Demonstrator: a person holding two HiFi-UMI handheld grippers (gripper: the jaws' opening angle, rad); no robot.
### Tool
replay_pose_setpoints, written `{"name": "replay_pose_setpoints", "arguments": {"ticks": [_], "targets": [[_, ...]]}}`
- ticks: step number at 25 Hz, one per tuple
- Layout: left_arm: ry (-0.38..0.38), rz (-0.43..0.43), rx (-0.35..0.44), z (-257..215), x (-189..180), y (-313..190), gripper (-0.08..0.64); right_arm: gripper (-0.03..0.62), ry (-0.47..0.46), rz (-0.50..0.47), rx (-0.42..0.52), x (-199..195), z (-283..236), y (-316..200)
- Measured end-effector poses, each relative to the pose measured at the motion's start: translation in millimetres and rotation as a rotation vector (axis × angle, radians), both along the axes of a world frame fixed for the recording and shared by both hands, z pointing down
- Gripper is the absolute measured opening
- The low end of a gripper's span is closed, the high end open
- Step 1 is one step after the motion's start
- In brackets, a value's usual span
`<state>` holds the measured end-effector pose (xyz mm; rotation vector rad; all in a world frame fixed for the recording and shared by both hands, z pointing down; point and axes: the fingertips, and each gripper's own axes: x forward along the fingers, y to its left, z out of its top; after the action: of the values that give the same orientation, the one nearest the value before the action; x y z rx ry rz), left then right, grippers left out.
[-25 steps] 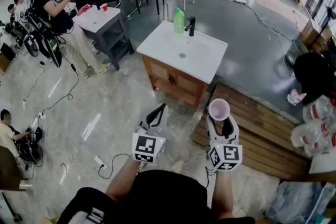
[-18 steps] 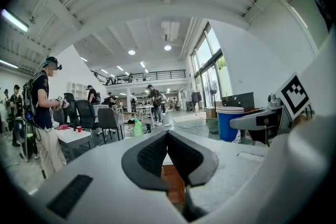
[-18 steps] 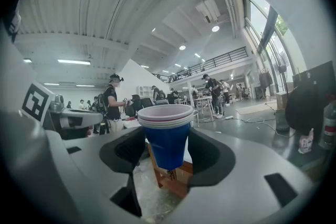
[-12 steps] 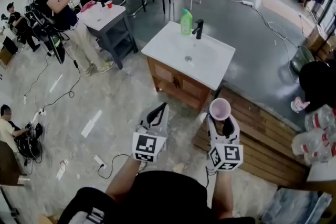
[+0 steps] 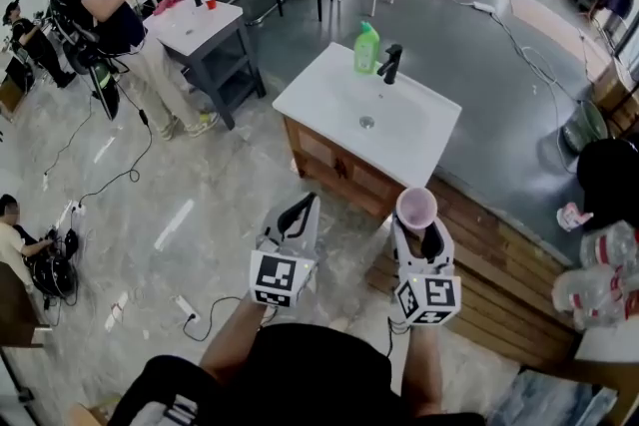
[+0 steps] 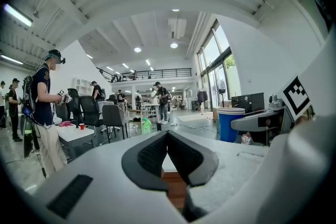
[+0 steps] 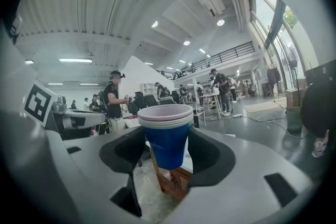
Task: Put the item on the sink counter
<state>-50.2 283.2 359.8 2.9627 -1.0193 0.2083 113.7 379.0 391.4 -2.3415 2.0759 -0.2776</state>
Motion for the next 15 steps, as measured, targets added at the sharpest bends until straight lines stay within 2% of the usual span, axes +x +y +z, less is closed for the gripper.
{"name": "replay_pose_setpoints", "arguments": {"ticks": [15], "targets": [[-0.023, -0.037, -0.04, 15, -5, -124, 0.002, 0.255, -0.013, -0.053, -0.029, -6, 8, -129]]}}
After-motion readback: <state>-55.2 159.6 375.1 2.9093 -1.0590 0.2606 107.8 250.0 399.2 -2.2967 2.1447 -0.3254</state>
